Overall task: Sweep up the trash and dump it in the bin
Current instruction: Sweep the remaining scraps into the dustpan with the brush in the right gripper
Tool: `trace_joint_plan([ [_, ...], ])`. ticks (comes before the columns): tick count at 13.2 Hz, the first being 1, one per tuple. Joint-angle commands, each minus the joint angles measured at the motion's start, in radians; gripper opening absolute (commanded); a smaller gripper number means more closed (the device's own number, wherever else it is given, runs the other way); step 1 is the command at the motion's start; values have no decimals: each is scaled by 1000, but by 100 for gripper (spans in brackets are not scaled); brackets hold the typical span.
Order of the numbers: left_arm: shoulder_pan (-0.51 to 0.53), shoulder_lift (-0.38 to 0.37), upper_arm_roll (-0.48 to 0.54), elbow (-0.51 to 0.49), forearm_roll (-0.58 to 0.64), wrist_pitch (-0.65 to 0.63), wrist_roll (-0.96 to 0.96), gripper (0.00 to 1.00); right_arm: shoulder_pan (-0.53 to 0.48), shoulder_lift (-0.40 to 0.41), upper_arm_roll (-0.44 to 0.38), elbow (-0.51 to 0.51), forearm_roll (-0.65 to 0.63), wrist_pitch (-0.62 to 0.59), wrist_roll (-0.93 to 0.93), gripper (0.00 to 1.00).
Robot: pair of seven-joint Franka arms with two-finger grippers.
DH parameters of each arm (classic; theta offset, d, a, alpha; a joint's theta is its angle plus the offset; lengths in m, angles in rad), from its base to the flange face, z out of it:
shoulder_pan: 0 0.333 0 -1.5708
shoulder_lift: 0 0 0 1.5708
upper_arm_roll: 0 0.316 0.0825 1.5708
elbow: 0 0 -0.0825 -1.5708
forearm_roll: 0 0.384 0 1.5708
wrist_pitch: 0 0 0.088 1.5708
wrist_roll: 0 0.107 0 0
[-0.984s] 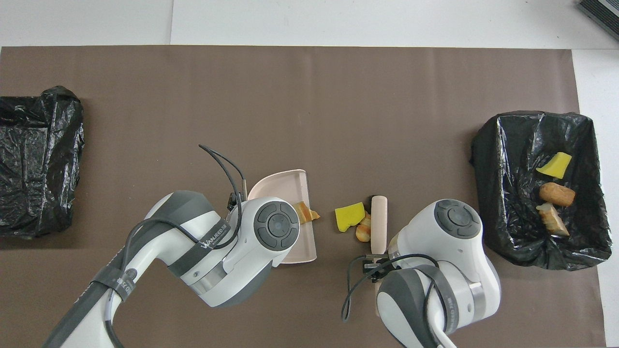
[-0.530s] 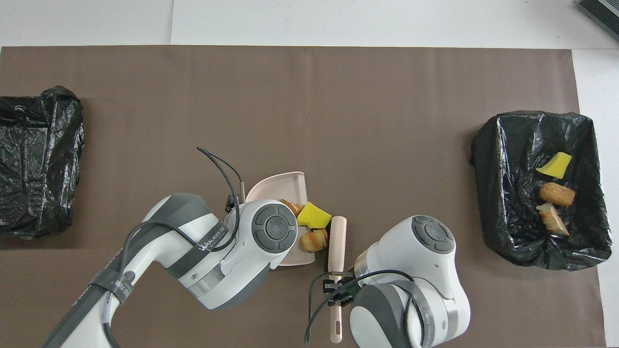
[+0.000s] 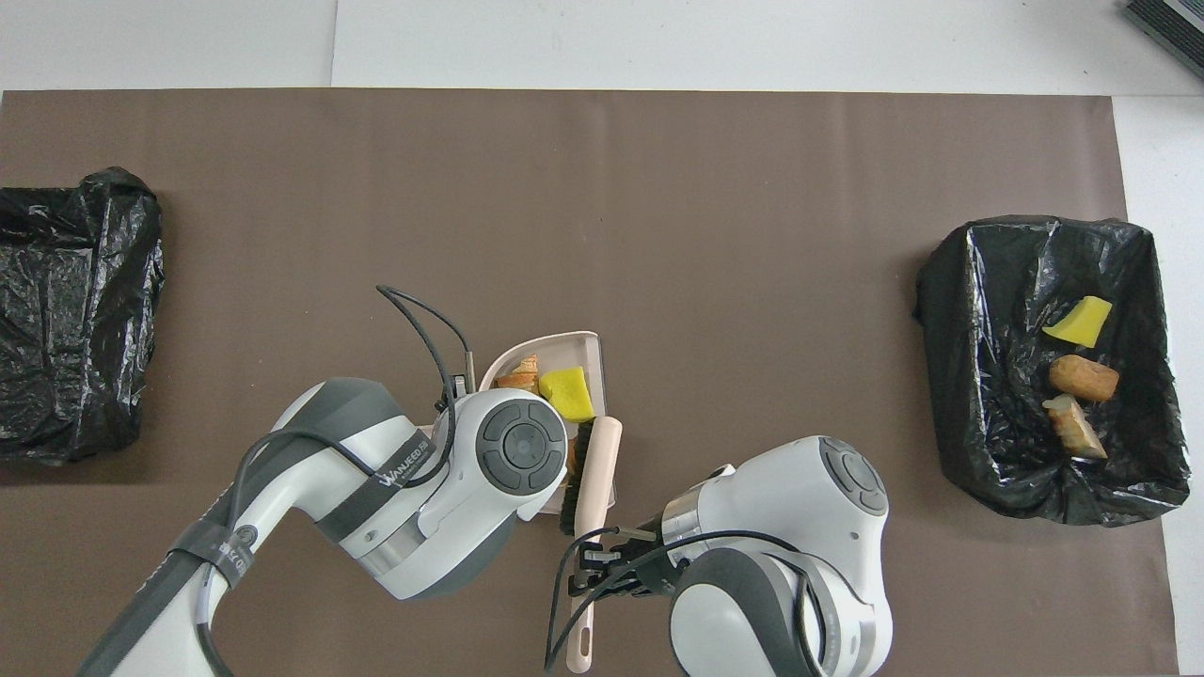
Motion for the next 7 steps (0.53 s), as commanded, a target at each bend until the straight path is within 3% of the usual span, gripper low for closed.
trace_joint_plan([
  [1, 20, -23, -2, -33, 8, 29, 54, 0, -97, -59, 2, 42, -135, -174, 20, 0],
  [3, 31, -22, -2, -33, 8, 33, 56, 0, -120, -56, 3, 91, -319, -270, 92, 0],
  [5, 41, -19, -2, -30, 8, 32, 117, 0, -111, -63, 8, 87, -521, -289, 135, 0],
  [7, 84, -16, -2, -13, -7, 32, 203, 0, -110, -74, 9, 87, -629, -335, 138, 0],
])
